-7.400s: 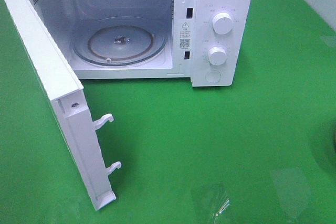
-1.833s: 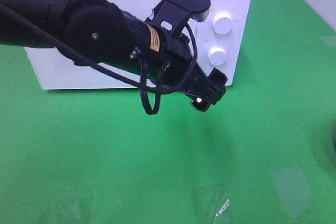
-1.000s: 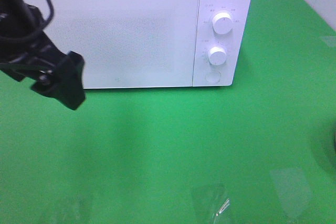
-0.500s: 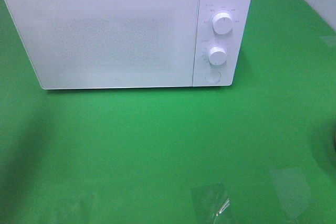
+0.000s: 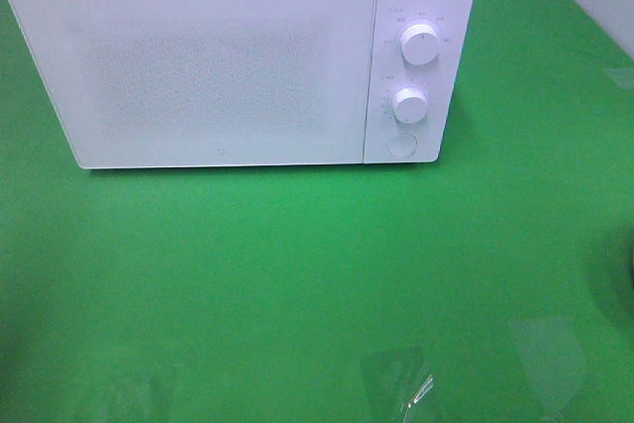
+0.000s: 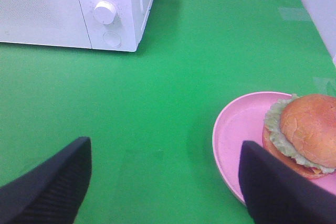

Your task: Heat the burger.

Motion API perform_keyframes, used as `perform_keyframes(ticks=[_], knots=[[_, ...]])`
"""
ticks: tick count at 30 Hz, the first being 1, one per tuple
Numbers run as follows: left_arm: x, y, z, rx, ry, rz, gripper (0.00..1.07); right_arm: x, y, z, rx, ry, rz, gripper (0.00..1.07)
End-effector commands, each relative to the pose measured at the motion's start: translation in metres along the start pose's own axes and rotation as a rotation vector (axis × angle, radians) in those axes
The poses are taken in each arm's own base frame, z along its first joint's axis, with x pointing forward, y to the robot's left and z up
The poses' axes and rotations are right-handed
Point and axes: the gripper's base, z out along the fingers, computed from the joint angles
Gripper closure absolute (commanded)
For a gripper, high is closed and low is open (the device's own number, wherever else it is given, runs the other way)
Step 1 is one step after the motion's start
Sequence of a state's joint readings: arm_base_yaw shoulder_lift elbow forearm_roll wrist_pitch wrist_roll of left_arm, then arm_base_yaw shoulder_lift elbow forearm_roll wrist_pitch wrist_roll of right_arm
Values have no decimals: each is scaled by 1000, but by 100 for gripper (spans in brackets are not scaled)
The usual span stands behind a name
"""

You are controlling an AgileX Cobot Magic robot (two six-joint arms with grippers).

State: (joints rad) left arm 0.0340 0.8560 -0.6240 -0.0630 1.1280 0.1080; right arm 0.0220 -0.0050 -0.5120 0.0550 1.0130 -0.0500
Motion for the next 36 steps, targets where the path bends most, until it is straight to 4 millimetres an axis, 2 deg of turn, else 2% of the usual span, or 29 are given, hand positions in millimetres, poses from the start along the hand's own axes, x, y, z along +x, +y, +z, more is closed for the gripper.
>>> perform_keyframes(ticks=[1,2,5,11,18,20,27,31,36], knots=[[14,-1,4,-5,-43,1,4,2,0,-2,6,-29,-4,32],[25,-1,6,-9,-81,2,4,2,0,-2,6,-29,-4,32],[32,-2,3,-16,-158,4,4,2,0,-2,6,-29,-4,32],[52,-3,-20,-51,-353,22,4,2,0,-2,6,-29,-4,32],[70,-9,-34,-16,-505,14,4,2,0,-2,6,-29,-4,32],[80,-11,-41,-16,-587,17,4,2,0,-2,6,-29,-4,32],[95,-13,-48,-27,-691,25,4,2,0,-2,6,-29,-4,32],[112,-14,-54,-35,-809,33,4,2,0,-2,6,-29,-4,32],[119,-15,-56,-39,-855,37,4,2,0,-2,6,-29,-4,32]])
